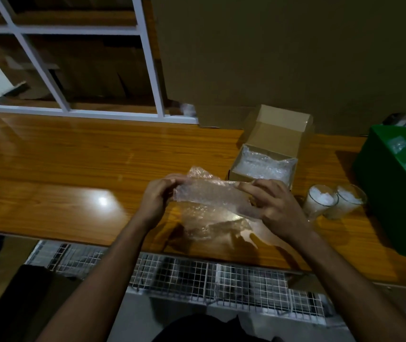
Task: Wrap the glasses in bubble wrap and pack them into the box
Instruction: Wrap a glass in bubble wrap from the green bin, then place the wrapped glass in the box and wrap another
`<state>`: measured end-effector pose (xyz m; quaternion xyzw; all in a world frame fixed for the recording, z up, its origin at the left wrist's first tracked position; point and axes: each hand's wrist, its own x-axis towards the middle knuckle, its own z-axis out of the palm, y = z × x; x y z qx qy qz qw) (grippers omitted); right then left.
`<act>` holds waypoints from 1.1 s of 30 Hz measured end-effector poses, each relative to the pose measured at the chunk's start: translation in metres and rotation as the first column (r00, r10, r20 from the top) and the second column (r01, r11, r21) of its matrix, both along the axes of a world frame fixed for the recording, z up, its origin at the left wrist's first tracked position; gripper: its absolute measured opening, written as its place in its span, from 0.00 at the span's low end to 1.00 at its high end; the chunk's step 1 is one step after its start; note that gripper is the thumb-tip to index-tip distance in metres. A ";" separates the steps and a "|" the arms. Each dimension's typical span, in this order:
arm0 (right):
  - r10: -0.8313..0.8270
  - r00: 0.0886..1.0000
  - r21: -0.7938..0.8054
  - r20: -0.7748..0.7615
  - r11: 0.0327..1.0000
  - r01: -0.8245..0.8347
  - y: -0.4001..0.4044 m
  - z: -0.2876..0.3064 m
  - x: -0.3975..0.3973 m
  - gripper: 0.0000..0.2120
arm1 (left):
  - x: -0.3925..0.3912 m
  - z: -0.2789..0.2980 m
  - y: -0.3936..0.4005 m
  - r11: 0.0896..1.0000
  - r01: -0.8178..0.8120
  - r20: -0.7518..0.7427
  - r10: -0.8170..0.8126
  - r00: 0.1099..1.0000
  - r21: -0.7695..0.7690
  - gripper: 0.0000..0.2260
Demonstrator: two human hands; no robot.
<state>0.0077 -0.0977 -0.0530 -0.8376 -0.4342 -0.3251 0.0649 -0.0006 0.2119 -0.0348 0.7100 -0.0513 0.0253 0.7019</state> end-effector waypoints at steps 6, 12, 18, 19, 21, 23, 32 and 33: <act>-0.166 0.972 -0.147 -0.165 0.979 0.142 0.003 -0.005 -0.011 0.08 | 0.003 -0.006 0.004 0.971 -0.055 0.221 0.002 0.975 0.232 0.15; -0.135 0.709 0.291 -0.692 0.846 0.446 0.020 -0.009 -0.013 0.11 | 0.013 -0.017 0.011 0.921 -0.103 0.223 0.018 0.975 0.377 0.09; -0.065 0.673 0.355 -0.737 0.810 0.467 0.028 -0.011 -0.032 0.10 | 0.032 -0.034 0.012 0.792 -0.232 0.092 0.219 0.971 0.565 0.11; -0.072 0.680 0.387 -0.730 0.776 0.498 0.026 -0.011 -0.034 0.10 | 0.034 -0.035 0.009 0.715 -0.254 0.155 0.202 0.967 0.651 0.11; -0.096 0.688 0.458 -0.720 0.679 0.574 0.017 -0.011 -0.040 0.10 | 0.035 -0.034 -0.003 0.555 -0.322 0.287 0.151 0.946 0.767 0.12; -0.149 0.703 0.507 -0.695 0.592 0.627 0.005 -0.010 -0.046 0.09 | 0.032 -0.026 -0.028 0.511 -0.332 0.327 0.103 0.939 0.793 0.13; -0.421 0.766 0.609 -0.486 0.466 0.642 -0.041 -0.005 -0.070 0.08 | 0.063 -0.027 -0.126 0.650 0.052 0.002 -0.082 0.997 0.758 0.24; -0.453 0.754 0.610 -0.476 0.448 0.654 -0.047 -0.007 -0.071 0.09 | 0.065 -0.030 -0.131 0.652 0.029 0.009 -0.054 0.998 0.757 0.22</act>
